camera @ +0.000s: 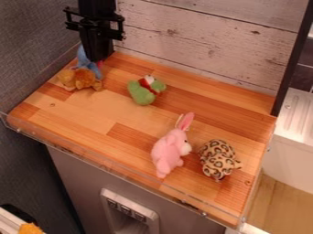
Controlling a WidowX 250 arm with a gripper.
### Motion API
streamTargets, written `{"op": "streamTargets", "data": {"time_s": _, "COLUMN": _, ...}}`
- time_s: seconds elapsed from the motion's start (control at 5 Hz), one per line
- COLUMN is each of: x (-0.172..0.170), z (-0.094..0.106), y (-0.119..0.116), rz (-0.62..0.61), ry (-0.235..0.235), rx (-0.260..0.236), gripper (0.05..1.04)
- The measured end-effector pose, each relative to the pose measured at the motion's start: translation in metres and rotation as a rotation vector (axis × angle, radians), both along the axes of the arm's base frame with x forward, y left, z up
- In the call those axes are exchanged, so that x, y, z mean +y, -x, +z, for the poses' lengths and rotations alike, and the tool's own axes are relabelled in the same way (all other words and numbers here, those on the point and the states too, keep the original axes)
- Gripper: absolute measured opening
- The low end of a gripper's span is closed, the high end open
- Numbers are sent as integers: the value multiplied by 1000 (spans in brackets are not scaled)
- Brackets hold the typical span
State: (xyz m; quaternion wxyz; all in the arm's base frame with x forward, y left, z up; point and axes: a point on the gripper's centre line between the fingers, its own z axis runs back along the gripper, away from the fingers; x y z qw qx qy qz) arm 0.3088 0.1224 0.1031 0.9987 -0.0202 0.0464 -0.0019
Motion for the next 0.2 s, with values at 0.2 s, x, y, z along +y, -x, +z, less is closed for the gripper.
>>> {"op": "streamTargets", "data": {"time_s": 0.2, "x": 6, "z": -4, "y": -17, "rz": 96, "ry": 3, "rx": 10, "gripper": 65}}
